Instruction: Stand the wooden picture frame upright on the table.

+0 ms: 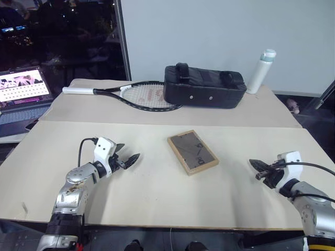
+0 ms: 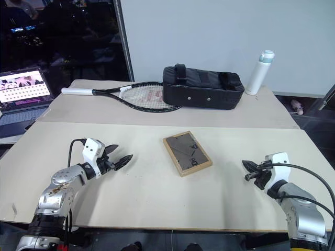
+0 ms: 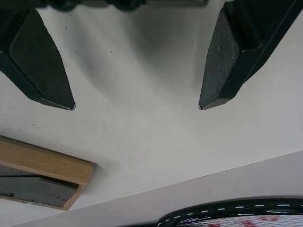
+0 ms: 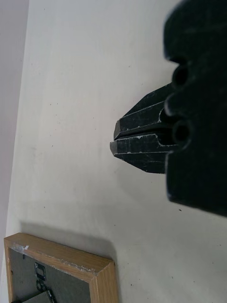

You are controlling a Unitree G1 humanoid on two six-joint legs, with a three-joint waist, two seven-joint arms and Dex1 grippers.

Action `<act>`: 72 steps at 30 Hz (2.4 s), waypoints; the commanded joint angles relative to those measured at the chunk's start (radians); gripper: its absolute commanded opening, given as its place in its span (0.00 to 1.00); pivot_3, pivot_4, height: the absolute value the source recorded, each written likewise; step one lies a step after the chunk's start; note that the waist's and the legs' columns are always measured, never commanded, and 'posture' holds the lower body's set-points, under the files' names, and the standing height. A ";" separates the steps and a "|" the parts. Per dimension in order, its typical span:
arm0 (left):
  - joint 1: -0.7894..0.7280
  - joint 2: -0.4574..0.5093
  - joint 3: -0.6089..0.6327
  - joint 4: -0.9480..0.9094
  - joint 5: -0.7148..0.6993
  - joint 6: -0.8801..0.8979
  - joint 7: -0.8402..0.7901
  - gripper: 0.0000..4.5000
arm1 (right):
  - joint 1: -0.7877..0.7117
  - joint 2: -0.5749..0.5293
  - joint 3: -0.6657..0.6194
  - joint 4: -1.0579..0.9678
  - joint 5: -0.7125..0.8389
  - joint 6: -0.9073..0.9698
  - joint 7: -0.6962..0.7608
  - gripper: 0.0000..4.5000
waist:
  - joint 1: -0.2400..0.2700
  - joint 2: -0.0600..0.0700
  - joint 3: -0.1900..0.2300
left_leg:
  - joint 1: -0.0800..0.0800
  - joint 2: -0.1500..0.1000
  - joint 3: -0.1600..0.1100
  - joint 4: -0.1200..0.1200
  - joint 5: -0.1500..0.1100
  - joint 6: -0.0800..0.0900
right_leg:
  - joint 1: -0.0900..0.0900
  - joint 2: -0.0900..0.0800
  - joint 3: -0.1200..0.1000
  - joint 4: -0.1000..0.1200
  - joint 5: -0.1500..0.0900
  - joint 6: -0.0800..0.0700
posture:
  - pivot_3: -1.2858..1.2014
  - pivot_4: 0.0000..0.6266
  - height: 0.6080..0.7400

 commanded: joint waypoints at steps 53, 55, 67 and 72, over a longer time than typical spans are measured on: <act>-0.094 0.038 -0.255 -0.094 0.118 0.467 -0.089 0.00 | -0.374 0.045 0.586 -0.046 -0.302 0.057 0.363 0.00 | -0.033 0.001 0.000 | 0.003 0.001 0.000 -0.001 0.002 -0.001 | 0.001 0.001 0.000 0.004 0.000 0.000 | 0.52 0.24 0.85; -0.087 0.046 -0.190 -0.101 0.071 0.531 -0.082 0.00 | -0.373 0.025 0.583 -0.041 -0.310 0.053 0.360 0.00 | -0.035 0.001 0.000 | 0.003 0.001 0.000 -0.001 0.002 -0.001 | 0.001 0.001 0.000 0.004 0.000 0.000 | 0.52 0.24 0.85; -0.276 0.136 0.204 0.031 -0.439 1.350 -0.068 0.25 | -0.371 -0.076 0.483 0.002 -0.238 0.049 0.397 0.00 | -0.028 0.000 0.000 | 0.000 0.000 0.000 0.000 0.002 -0.001 | -0.003 0.001 0.000 0.005 -0.001 0.001 | 0.52 0.24 0.85; -0.328 0.204 0.103 0.200 -0.781 1.358 0.055 0.58 | -0.355 -0.076 0.480 -0.041 -0.179 0.083 0.428 0.00 | -0.025 0.000 0.000 | -0.001 0.000 0.000 -0.002 0.002 -0.002 | -0.004 0.001 0.000 0.005 -0.001 0.001 | 0.52 0.24 0.85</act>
